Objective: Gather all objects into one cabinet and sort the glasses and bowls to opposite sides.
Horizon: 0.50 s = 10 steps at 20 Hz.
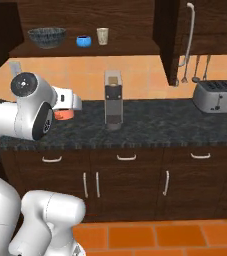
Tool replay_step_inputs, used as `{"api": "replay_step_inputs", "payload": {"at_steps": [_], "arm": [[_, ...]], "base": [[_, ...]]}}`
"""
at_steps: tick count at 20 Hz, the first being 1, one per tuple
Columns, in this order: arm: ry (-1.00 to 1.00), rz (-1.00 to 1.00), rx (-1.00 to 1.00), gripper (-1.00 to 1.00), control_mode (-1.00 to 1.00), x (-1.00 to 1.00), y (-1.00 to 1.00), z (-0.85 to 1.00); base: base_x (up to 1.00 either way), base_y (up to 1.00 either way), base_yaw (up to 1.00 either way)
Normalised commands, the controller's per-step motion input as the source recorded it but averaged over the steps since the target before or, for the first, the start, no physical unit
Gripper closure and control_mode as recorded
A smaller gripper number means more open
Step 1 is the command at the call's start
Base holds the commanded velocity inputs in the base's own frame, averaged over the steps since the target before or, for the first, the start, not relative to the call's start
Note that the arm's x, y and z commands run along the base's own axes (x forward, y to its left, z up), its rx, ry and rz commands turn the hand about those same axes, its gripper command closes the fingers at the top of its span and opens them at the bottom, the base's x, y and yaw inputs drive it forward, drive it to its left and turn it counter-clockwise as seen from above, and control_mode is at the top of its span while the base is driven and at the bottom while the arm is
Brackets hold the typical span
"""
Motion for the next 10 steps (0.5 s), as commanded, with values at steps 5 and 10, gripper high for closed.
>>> {"api": "replay_step_inputs", "payload": {"at_steps": [5,10], "arm": [[0.0,0.0,0.0,1.0,1.0,0.0,0.0,0.0],[0.0,0.0,0.0,1.0,1.0,0.0,0.0,0.0]], "base": [[0.75,0.12,0.0],[0.77,0.09,0.0]]}}
